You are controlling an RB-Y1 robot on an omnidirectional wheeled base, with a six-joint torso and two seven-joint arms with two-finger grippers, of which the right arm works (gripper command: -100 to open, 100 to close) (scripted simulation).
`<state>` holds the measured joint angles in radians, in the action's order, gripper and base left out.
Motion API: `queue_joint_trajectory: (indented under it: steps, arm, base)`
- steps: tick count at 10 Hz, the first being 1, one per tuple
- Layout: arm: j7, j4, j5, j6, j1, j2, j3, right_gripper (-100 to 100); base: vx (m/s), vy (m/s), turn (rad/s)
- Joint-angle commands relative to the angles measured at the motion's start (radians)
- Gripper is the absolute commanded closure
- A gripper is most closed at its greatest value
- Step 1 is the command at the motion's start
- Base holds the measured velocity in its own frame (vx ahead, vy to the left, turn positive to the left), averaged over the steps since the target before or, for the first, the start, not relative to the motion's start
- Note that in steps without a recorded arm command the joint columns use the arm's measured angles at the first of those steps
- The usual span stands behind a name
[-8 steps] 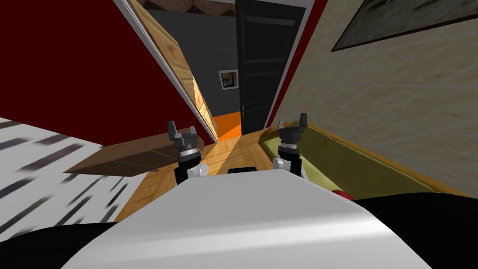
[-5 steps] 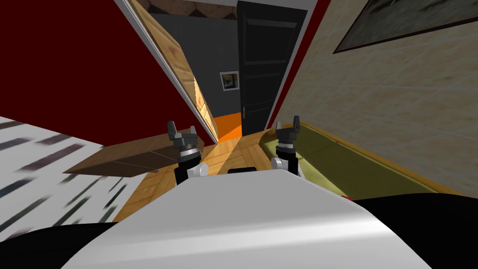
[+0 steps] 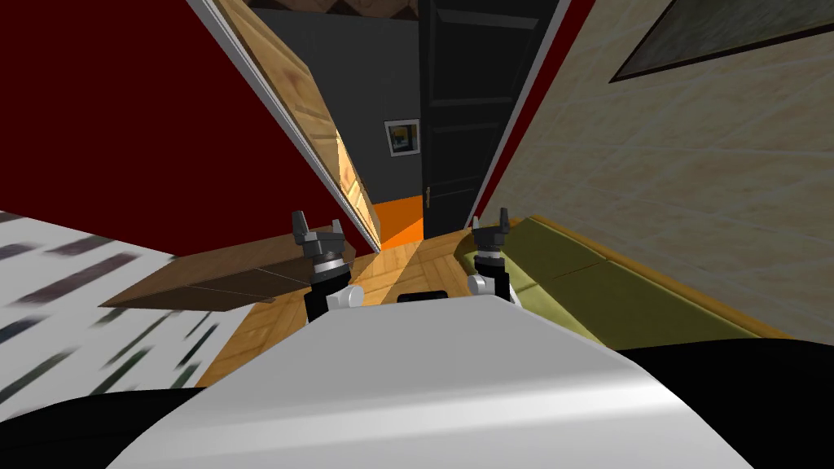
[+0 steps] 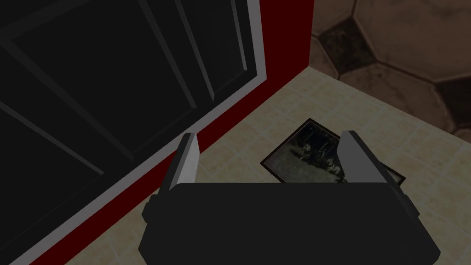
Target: Push the door open
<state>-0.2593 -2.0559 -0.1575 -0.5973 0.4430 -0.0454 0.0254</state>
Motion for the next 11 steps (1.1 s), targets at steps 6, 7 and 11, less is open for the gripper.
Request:
queue_joint_trajectory:
  steps: [6, 7, 11]
  arm:
    - [-0.095, 0.102, -0.066, -0.02, -0.037, -0.033, 0.054, -100]
    - [-0.121, 0.133, -0.084, -0.027, -0.048, -0.041, 0.07, -100]
    - [-0.177, 0.2, -0.123, -0.042, -0.073, -0.057, 0.103, -100]
  base:
    - [0.101, -0.023, 0.031]
    - [0.134, 0.007, 0.052]
    - [0.115, -0.027, 0.035]
